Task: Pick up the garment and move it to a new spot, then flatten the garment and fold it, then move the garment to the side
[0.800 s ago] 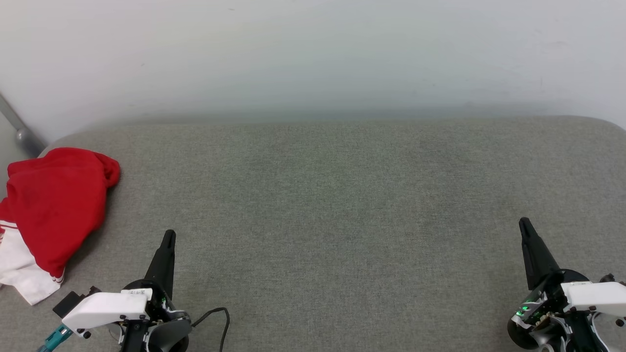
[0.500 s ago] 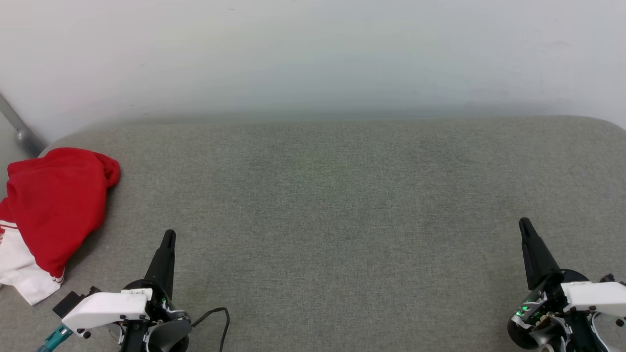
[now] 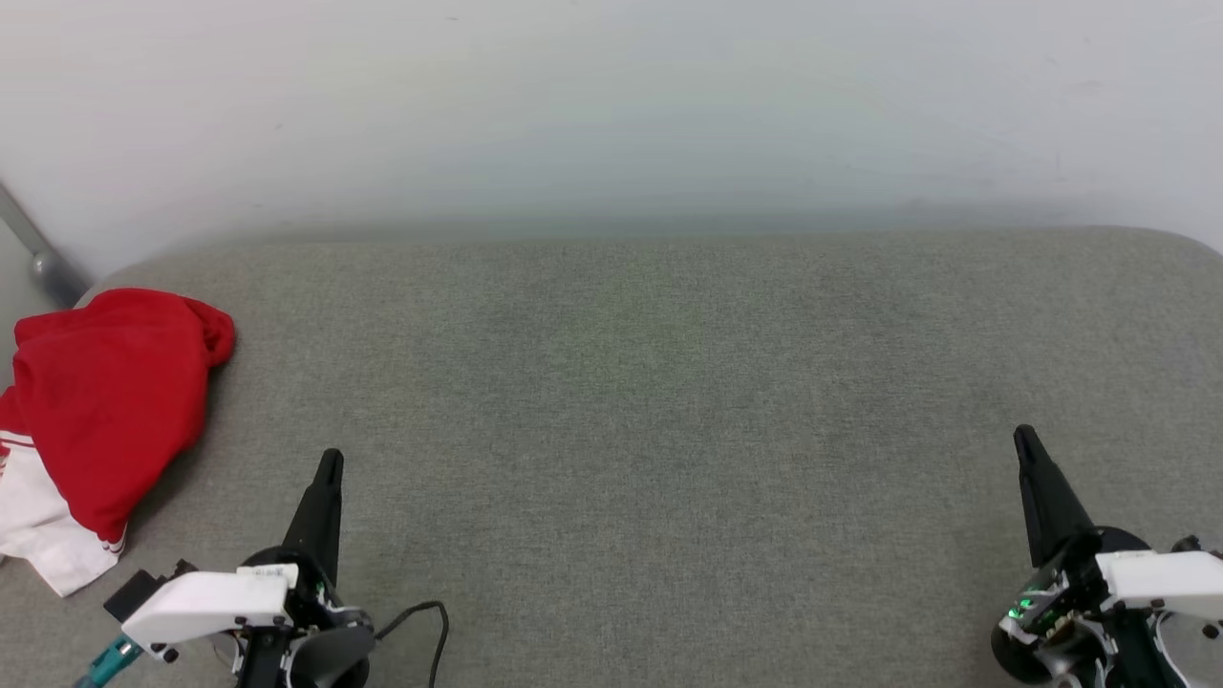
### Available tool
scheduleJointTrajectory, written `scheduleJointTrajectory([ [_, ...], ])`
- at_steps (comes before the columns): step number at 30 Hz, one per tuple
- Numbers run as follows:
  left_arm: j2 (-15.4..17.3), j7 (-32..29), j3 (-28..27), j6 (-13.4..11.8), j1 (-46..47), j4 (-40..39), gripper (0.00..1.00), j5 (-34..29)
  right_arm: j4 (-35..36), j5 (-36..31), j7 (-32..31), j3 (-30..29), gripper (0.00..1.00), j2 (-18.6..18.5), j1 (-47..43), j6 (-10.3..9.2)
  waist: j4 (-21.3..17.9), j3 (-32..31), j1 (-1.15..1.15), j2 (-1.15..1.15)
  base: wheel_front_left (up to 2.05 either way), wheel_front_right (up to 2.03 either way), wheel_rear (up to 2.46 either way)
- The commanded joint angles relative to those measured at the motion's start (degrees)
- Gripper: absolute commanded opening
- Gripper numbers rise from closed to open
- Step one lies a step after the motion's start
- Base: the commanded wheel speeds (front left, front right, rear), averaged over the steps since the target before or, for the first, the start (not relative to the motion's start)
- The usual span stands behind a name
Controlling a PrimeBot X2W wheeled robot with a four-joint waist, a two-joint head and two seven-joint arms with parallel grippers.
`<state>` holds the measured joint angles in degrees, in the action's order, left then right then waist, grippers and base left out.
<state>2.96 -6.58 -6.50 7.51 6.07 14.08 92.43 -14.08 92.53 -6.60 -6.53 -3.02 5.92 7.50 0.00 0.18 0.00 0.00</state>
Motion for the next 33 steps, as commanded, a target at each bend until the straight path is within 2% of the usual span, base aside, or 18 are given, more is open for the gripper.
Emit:
scheduleJointTrajectory([
  [1, 0.0, 0.03, 0.01, 0.0, 0.0, -0.02, 1.0, -0.01, 0.01, -0.02, 0.04, 0.0, 1.0, 0.0, -0.01, 0.0, 0.0, 0.0, 0.0, 0.0, 0.0, 0.0, 0.0],
  [9, -0.15, 1.63, 0.79, -0.02, -1.52, 0.21, 1.0, -1.59, -0.79, -1.43, 1.63, -0.02, 1.0, 0.06, -1.73, 0.0, -0.03, 0.06, 0.0, 0.0, 0.0, 0.0, 0.0],
  [19, -0.14, 4.13, 0.42, -2.03, -1.49, -2.71, 1.0, -9.45, 1.99, -10.14, 4.13, -1.47, 1.0, 0.06, -2.22, 0.0, -0.03, 0.32, 0.0, 0.0, 0.0, 0.0, 0.0],
  [33, -0.12, 7.55, 3.58, -7.4, -2.5, -7.25, 1.0, -27.72, 8.84, -27.67, 7.55, 0.27, 1.0, 0.07, -3.78, 0.0, -0.04, 0.63, 0.0, 0.0, 0.0, 0.0, 0.0],
])
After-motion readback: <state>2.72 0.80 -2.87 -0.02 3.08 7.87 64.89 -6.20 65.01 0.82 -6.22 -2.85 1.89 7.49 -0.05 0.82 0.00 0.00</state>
